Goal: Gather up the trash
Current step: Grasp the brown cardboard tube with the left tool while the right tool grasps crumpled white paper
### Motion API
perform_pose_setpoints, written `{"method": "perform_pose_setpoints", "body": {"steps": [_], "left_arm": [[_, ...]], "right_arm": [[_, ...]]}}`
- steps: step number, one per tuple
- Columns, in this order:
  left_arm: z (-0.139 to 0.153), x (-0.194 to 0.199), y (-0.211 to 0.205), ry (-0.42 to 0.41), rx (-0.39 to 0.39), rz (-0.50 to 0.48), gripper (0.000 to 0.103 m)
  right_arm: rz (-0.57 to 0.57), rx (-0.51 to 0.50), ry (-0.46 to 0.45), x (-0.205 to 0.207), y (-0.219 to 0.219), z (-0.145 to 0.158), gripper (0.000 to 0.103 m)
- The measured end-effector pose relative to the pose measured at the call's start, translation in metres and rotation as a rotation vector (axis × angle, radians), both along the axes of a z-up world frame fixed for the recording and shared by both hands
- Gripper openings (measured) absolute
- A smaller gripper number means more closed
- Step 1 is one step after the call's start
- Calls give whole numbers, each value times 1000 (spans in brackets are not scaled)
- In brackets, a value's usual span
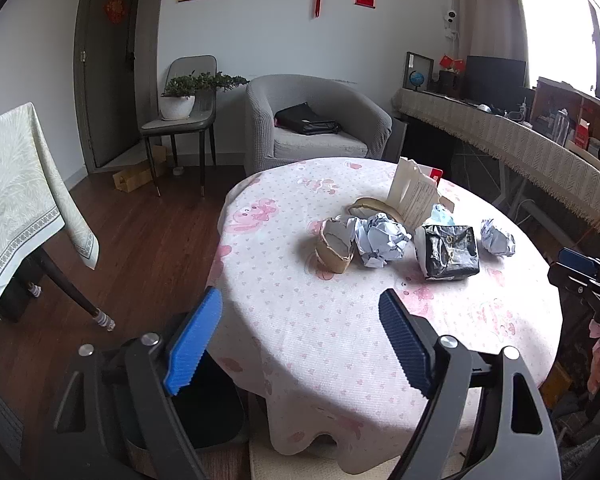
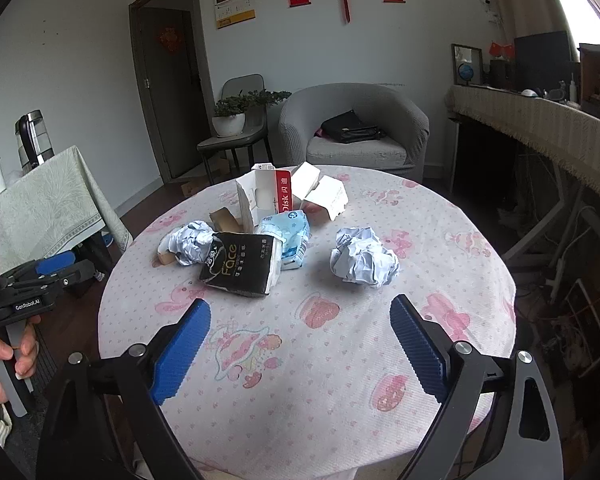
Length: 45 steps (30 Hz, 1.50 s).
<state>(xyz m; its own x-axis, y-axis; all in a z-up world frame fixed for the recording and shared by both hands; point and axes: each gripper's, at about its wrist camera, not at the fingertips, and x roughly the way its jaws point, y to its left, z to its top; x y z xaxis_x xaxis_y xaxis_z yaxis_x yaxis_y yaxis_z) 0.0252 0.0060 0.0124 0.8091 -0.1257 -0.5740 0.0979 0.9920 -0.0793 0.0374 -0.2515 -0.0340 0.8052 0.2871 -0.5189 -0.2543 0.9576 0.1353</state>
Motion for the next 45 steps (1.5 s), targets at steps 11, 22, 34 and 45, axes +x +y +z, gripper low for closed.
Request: {"method": "perform_pose_setpoints", "body": {"steps": [11, 22, 34, 45], "left_arm": [[-15, 41, -18, 71, 51, -98, 63], [-32, 89, -34, 164, 107, -114, 45], [-33, 112, -41, 200, 92, -130, 64], [-35, 137, -35, 231, 54, -100, 64]], "right_arm": [[-19, 12, 59, 33, -16, -2, 83], [0, -28, 106, 64, -18, -6, 72], [7, -27, 162, 90, -26, -16, 71], [12, 5, 189, 101, -29, -20, 71]]}}
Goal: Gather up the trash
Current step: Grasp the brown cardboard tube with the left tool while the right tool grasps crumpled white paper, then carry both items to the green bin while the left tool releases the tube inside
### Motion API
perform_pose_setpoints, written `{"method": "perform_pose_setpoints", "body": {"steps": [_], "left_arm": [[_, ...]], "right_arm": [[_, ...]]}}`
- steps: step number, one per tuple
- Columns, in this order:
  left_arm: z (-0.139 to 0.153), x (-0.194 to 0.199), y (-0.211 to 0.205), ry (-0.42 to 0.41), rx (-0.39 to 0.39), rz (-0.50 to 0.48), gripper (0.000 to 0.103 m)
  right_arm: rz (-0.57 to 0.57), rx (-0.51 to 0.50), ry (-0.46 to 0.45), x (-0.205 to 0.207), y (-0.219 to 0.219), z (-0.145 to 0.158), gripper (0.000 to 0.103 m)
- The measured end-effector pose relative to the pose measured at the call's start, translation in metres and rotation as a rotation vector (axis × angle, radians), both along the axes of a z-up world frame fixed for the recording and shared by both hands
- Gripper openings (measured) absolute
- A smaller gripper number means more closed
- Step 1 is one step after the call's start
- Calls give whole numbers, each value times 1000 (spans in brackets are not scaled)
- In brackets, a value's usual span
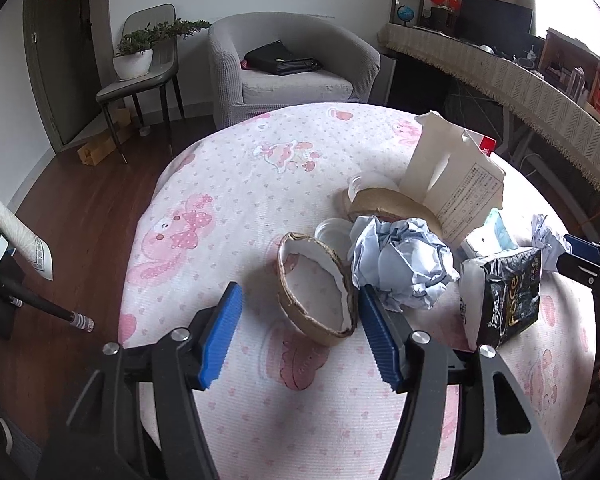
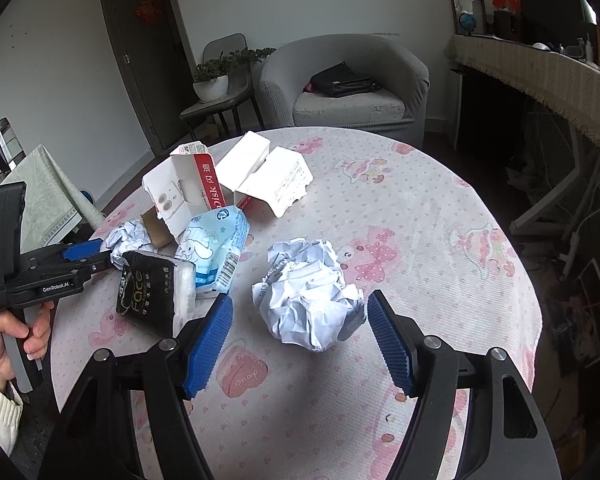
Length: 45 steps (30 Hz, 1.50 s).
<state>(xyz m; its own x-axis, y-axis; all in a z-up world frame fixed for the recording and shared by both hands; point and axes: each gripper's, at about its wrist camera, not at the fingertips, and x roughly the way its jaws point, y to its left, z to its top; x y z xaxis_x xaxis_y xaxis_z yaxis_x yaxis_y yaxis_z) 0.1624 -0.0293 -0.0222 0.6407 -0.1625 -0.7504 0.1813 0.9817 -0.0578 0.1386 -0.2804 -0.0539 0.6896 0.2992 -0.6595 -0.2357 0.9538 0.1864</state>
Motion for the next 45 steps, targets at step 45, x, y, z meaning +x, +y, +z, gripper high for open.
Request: {"method": "perform_pose_setpoints", "body": {"steps": [45], "left_arm": [[12, -64, 151, -75, -45, 189, 39]], "right_arm": [[157, 23, -108, -2, 170, 81, 56]]}}
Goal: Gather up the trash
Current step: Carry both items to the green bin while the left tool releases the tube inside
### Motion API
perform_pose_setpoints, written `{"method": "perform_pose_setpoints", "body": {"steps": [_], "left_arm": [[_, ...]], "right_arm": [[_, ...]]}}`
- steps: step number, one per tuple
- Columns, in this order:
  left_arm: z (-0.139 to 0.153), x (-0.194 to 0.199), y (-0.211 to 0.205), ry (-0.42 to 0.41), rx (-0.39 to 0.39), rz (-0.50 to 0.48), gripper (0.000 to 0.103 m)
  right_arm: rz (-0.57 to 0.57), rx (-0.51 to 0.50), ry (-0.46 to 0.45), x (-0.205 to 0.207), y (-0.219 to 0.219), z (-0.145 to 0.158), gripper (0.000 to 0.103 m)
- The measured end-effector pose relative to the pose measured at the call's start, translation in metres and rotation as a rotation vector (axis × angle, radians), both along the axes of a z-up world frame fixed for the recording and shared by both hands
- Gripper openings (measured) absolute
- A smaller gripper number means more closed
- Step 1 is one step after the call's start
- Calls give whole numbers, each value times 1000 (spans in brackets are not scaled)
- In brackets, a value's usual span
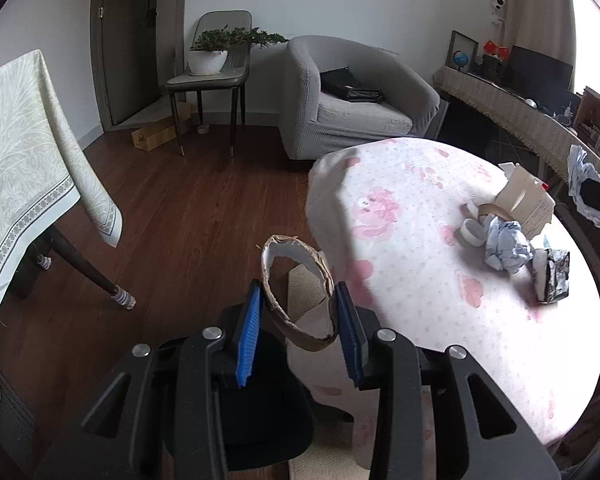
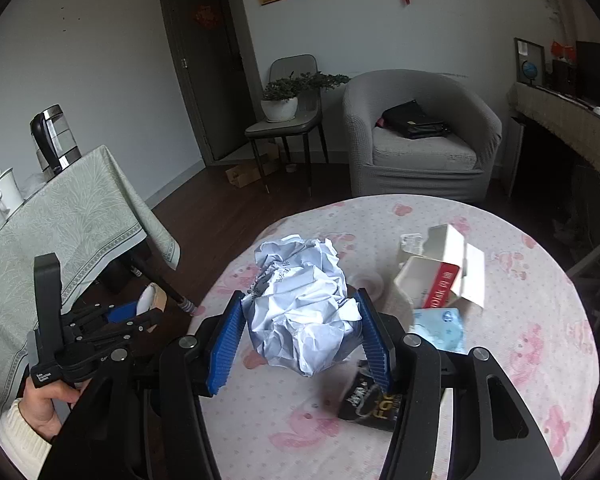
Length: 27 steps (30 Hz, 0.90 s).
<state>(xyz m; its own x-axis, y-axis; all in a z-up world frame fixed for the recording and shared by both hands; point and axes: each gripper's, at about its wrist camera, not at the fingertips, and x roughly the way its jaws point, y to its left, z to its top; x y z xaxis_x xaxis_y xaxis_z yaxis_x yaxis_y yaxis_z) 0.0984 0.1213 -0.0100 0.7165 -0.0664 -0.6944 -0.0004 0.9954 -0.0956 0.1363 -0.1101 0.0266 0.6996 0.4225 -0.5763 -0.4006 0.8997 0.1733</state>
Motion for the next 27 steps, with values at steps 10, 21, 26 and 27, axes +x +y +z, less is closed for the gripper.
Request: {"method": "perform_pose_setpoints", "body": {"steps": [10, 21, 26, 27], "left_arm": [[-32, -11, 47, 82, 67, 66, 39], [-84, -14, 89, 233, 72, 103, 39], [-106, -22, 103, 298, 65, 102, 39], [-111, -23, 105, 311, 68, 101, 39]], "right_arm": [[120, 21, 26, 2, 77, -7, 56], [237, 16, 95, 3, 160, -29, 56], [263, -3, 131, 6, 191, -45, 56], [267, -9, 139, 7, 196, -49, 56]]}}
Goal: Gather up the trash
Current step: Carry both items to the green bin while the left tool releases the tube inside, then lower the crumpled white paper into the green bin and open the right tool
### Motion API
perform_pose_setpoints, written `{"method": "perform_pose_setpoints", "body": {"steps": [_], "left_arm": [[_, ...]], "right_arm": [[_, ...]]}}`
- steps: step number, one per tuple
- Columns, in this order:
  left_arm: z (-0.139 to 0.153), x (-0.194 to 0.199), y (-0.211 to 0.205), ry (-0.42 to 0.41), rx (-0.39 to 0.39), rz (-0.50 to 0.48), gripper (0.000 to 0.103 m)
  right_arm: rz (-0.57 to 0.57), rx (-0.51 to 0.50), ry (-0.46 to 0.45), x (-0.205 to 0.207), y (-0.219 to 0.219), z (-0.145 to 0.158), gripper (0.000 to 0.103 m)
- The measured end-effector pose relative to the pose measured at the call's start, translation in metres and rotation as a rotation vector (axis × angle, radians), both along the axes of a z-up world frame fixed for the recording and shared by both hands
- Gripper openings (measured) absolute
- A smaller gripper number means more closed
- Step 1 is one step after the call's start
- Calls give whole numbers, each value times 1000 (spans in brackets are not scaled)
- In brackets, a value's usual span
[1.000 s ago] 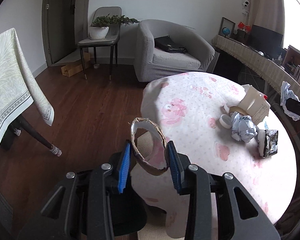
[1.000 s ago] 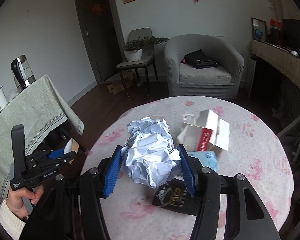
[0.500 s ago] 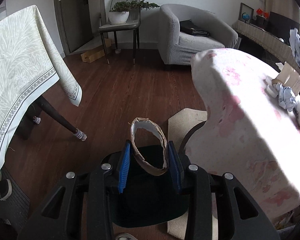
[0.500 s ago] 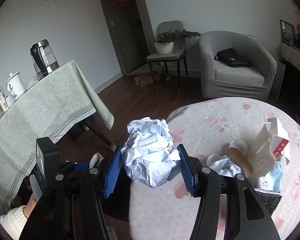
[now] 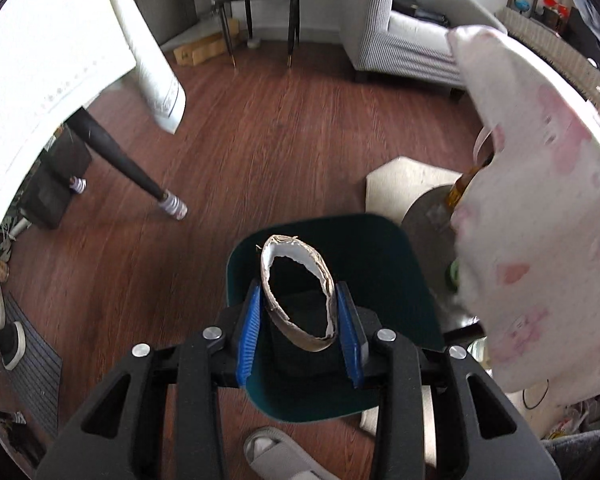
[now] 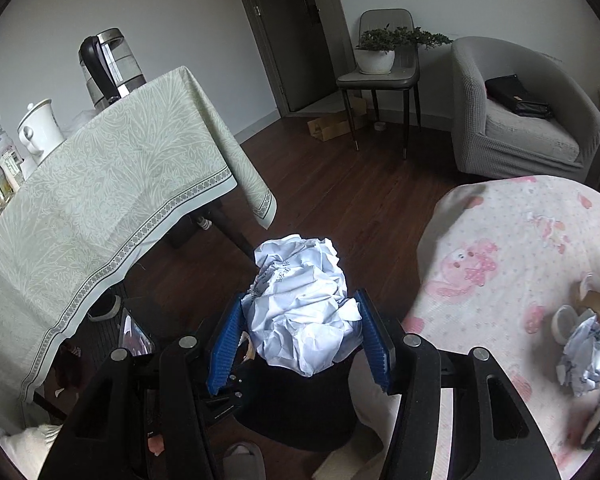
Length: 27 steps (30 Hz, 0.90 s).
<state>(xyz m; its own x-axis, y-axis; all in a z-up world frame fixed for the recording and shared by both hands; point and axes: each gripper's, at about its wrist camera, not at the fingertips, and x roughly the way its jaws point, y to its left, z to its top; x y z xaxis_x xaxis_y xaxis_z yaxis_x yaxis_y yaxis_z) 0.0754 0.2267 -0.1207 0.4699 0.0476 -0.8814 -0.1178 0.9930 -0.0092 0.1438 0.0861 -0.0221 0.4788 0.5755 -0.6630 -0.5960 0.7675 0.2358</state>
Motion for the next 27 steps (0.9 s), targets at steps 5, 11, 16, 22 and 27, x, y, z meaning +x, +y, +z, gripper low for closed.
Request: {"method": "perform_pose_setpoints", "body": {"steps": [5, 11, 16, 22, 27], "left_arm": [[-15, -4, 10, 49, -22, -12, 40], [-19, -12, 21, 47, -41, -17, 45], [-13, -15, 29, 22, -51, -8, 49], [10, -24, 44, -45, -64, 13, 48], [35, -31, 59, -102, -87, 59, 42]], "right_arm": [[20, -17, 30, 4, 22, -14, 56], [40, -55, 76, 9, 45, -35, 56], [54, -90, 100, 12, 61, -51, 56], [62, -126, 139, 16, 75, -73, 56], [64, -155, 187, 22, 84, -104, 56]]}}
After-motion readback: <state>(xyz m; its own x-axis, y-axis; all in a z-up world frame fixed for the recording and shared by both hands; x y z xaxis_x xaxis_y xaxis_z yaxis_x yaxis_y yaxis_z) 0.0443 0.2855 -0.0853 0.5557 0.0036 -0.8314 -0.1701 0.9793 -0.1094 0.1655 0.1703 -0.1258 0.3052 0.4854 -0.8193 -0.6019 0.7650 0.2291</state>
